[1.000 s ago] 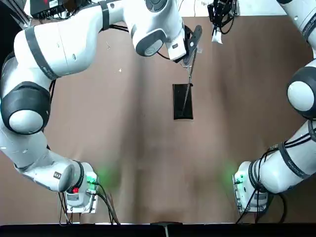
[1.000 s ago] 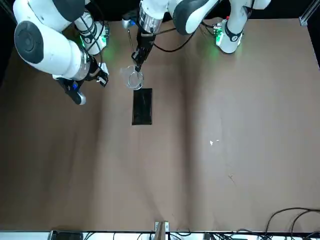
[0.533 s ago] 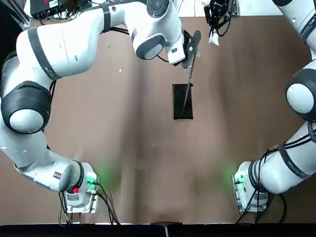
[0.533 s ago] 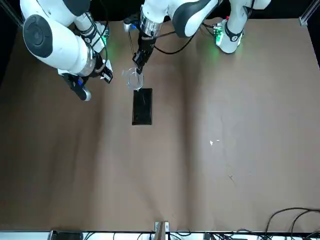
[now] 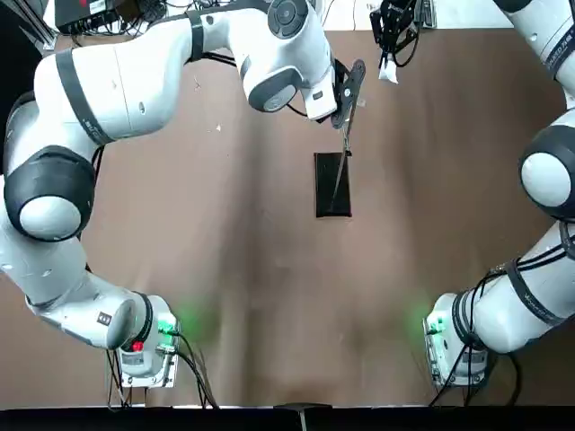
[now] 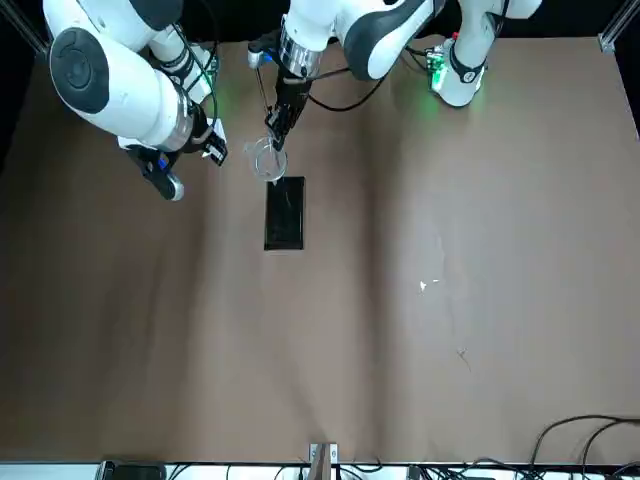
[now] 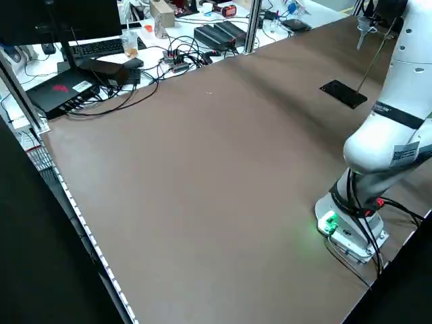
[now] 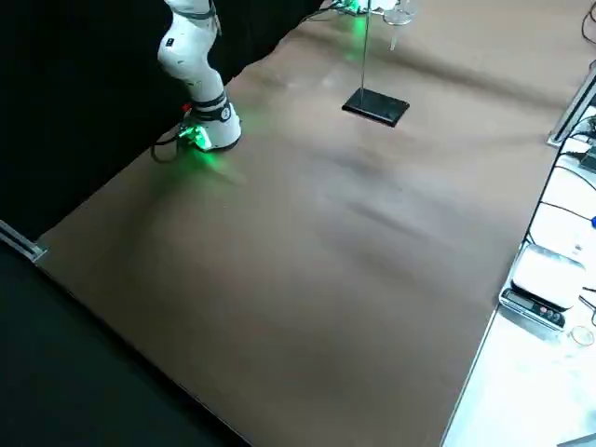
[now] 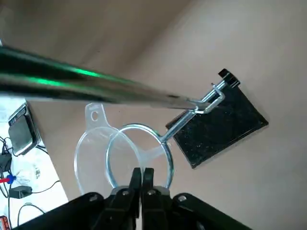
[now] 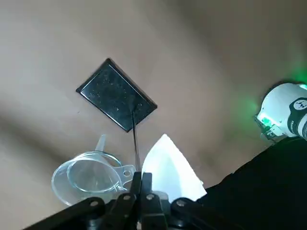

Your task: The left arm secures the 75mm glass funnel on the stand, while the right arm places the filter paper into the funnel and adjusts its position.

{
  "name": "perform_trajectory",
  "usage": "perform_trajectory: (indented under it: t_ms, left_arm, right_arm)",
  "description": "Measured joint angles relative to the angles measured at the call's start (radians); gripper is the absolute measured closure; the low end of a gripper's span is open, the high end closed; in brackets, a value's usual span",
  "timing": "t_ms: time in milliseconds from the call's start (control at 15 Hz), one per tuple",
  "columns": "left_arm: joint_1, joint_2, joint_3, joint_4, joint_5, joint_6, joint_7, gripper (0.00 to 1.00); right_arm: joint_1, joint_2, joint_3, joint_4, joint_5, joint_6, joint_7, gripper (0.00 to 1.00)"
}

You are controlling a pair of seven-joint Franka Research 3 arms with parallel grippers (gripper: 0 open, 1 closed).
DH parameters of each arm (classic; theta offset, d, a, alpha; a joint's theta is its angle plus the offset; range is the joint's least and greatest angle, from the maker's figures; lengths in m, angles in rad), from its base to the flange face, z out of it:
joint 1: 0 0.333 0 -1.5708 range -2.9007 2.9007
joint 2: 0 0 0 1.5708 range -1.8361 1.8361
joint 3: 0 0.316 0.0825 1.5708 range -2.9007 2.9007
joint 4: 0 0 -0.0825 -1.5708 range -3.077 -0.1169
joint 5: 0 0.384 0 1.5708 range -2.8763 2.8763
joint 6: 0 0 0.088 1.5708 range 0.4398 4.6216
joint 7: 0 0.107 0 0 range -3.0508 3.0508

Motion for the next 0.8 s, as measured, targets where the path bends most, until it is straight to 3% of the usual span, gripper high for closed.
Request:
perform_trajectory:
  t_ms: [333,400,467,800]
  left_arm:
    - [0.0,0.001,0.0,-0.001,0.0,0.004,-0.001,0.96]
    - [0.0,0.002,0.0,-0.002,0.0,0.007,-0.001,0.89]
    - [0.001,0.004,0.0,-0.001,0.001,0.011,-0.001,0.7]
    - [0.013,0.01,0.003,-0.002,0.003,0.013,-0.001,0.25]
  right_arm:
    - [0.001,0.0,0.0,0.0,0.0,0.0,0.008,0.99]
    - [0.002,0.0,0.0,0.0,0.0,0.0,0.009,0.99]
    - [0.003,0.0,0.0,0.0,0.0,0.0,0.01,0.99]
    - [0.003,0.0,0.0,0.0,0.0,0.0,0.013,0.99]
